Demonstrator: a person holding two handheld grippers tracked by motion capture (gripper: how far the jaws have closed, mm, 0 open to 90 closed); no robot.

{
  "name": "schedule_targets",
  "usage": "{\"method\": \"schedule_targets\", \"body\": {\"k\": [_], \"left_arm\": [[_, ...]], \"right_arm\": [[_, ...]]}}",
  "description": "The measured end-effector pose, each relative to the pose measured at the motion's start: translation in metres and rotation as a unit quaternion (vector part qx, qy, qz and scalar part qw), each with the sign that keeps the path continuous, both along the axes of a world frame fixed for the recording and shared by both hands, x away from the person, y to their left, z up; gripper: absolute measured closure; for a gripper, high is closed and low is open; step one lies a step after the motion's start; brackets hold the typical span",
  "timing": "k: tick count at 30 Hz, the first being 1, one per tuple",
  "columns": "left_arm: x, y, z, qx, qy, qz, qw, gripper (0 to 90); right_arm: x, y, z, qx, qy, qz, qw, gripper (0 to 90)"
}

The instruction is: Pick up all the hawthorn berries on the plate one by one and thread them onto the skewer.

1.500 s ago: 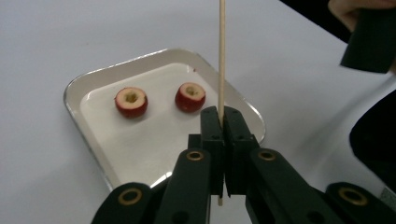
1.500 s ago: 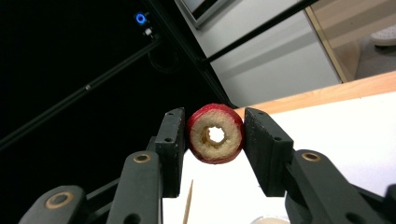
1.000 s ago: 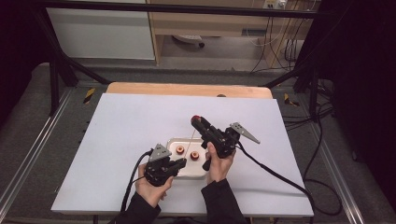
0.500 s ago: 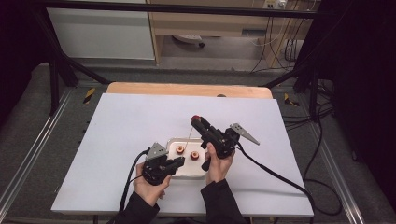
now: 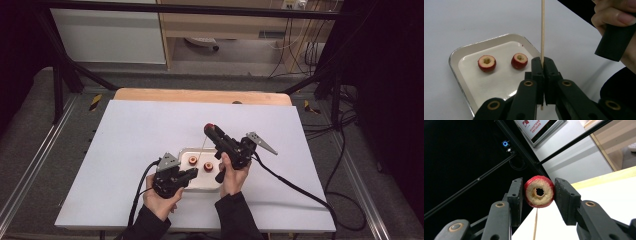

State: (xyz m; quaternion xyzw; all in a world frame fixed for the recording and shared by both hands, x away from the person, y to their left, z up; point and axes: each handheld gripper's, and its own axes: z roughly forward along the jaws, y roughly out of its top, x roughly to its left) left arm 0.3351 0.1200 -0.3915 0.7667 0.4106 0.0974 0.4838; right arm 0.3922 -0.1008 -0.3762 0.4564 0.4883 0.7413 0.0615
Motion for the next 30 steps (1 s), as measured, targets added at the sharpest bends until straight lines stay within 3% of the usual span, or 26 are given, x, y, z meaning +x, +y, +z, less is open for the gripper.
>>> {"method": "schedule_targets", "body": {"k": [21, 27, 30], "left_arm": [[0.001, 0.002, 0.001, -0.005, 0.002, 0.011, 0.9999, 88.4], [0.001, 0.0, -0.001, -0.008, 0.009, 0.009, 0.9999, 88.5], [0.0, 0.0, -0.001, -0.007, 0.002, 0.011, 0.9999, 88.5]], "right_arm": [[-0.003, 0.006, -0.008, -0.002, 0.01, 0.013, 0.9999, 60.2], [-0.007, 0.008, -0.01, -0.008, 0.003, 0.011, 0.9999, 60.3], [-0.008, 0.009, -0.01, -0.005, 0.002, 0.009, 0.9999, 60.4]]}}
